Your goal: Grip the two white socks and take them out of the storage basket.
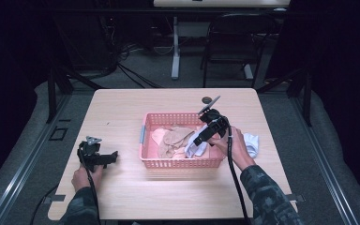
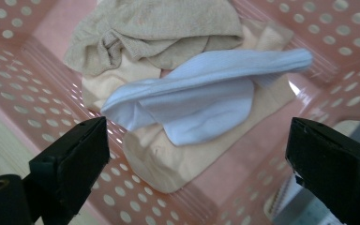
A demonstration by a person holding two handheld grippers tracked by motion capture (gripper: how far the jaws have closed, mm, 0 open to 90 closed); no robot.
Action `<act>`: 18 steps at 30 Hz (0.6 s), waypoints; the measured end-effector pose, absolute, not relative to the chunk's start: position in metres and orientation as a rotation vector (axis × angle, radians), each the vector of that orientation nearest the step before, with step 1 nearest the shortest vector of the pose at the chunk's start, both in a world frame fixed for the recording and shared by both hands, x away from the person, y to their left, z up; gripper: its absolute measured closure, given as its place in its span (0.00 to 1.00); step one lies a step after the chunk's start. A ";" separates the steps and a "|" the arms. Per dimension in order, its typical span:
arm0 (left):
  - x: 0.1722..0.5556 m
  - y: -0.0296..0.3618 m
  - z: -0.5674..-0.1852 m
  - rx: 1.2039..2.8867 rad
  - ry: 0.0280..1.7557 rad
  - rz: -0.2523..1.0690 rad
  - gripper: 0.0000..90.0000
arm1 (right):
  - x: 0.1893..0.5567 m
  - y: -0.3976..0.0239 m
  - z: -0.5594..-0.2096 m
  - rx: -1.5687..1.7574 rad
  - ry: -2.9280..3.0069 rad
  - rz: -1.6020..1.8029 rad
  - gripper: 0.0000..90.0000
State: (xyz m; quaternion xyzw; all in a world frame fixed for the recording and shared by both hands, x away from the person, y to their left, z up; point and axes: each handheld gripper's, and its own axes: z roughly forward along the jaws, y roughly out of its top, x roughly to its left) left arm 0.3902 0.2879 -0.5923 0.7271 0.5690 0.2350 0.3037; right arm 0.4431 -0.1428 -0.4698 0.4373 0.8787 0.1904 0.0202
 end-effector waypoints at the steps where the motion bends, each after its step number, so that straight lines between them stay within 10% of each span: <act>1: 0.390 0.288 -0.592 1.927 1.508 0.623 0.00 | 0.446 -0.140 -0.474 1.370 2.736 0.582 0.06; 18: 0.390 0.288 -0.592 1.929 1.505 0.625 0.00 | 0.459 -0.116 -0.499 1.475 2.720 0.532 0.04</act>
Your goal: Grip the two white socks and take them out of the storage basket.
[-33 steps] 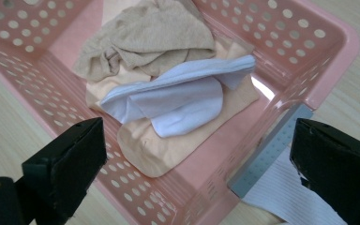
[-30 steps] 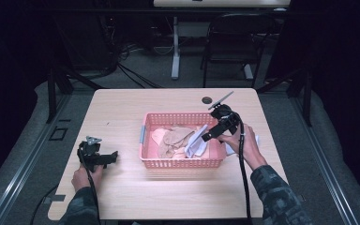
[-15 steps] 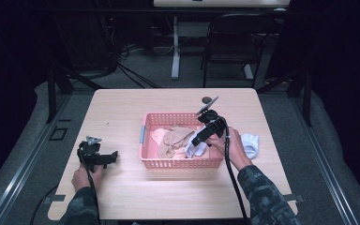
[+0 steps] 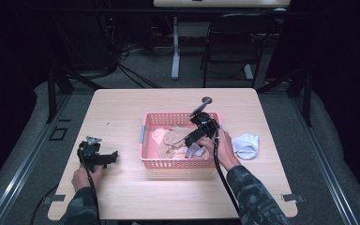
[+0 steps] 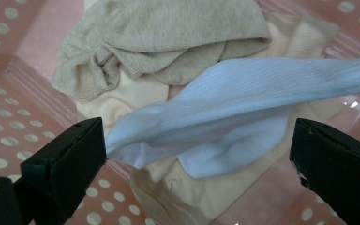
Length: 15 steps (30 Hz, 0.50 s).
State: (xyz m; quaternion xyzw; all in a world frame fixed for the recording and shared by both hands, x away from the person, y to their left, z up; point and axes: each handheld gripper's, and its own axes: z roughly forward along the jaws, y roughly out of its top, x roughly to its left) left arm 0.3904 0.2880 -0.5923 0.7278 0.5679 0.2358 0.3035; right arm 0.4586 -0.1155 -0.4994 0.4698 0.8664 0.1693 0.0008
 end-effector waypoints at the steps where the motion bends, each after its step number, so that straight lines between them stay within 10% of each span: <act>1: 0.390 0.288 -0.592 1.928 1.505 0.625 0.00 | 0.459 -0.114 -0.501 1.483 2.724 0.538 0.04; 15: 0.390 0.288 -0.592 1.927 1.508 0.623 0.00 | 0.464 -0.108 -0.520 1.533 2.746 0.439 0.35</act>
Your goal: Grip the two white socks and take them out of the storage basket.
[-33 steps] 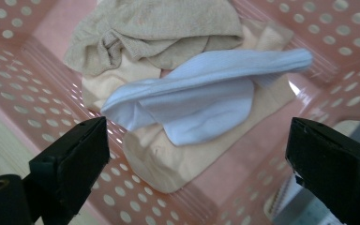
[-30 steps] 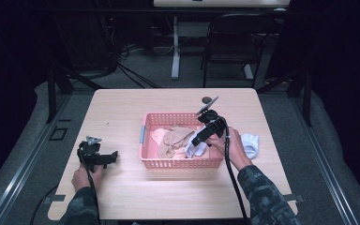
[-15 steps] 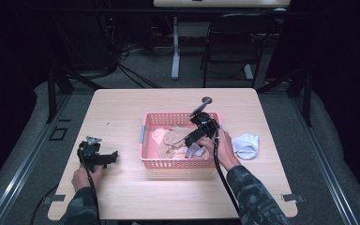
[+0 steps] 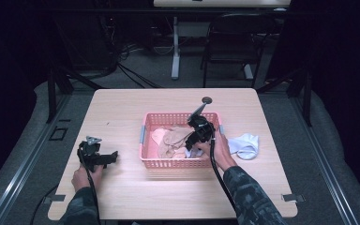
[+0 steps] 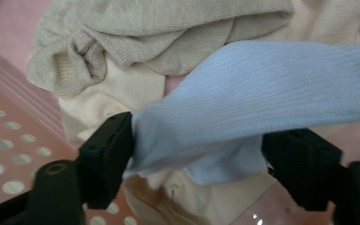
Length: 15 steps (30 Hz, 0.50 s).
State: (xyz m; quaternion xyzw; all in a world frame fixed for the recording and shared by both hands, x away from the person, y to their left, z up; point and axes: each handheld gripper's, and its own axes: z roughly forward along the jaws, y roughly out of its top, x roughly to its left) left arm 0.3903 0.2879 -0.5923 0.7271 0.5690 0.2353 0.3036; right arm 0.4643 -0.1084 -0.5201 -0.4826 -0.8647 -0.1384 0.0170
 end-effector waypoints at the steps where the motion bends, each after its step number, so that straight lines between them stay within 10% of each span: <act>1: 0.390 0.288 -0.592 1.929 1.506 0.623 0.00 | 0.463 -0.107 -0.521 -1.523 -2.676 -0.449 0.41; 9: 0.390 0.288 -0.592 1.927 1.507 0.623 0.00 | 0.461 -0.109 -0.518 -1.505 -2.689 -0.478 0.83; 15: 0.390 0.288 -0.592 1.928 1.505 0.625 0.00 | 0.456 -0.112 -0.509 -1.462 -2.703 -0.519 0.90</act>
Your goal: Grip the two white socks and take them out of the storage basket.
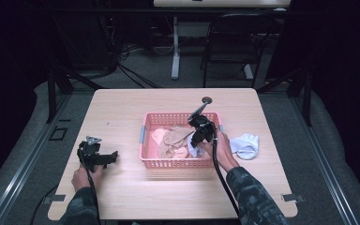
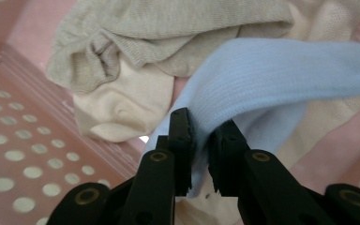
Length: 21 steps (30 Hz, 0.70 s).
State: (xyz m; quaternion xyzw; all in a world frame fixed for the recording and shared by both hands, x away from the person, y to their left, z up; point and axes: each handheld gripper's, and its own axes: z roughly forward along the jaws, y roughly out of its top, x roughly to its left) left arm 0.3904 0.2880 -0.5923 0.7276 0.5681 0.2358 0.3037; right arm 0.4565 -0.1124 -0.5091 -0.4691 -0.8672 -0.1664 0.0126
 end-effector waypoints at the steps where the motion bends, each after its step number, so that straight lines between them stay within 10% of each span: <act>1: 0.390 0.288 -0.592 1.929 1.506 0.624 0.00 | 0.456 -0.113 -0.506 -1.442 -2.716 -0.508 0.90; 21: 0.390 0.288 -0.592 1.928 1.505 0.625 0.00 | 0.444 -0.127 -0.460 -1.391 -2.767 -0.654 0.91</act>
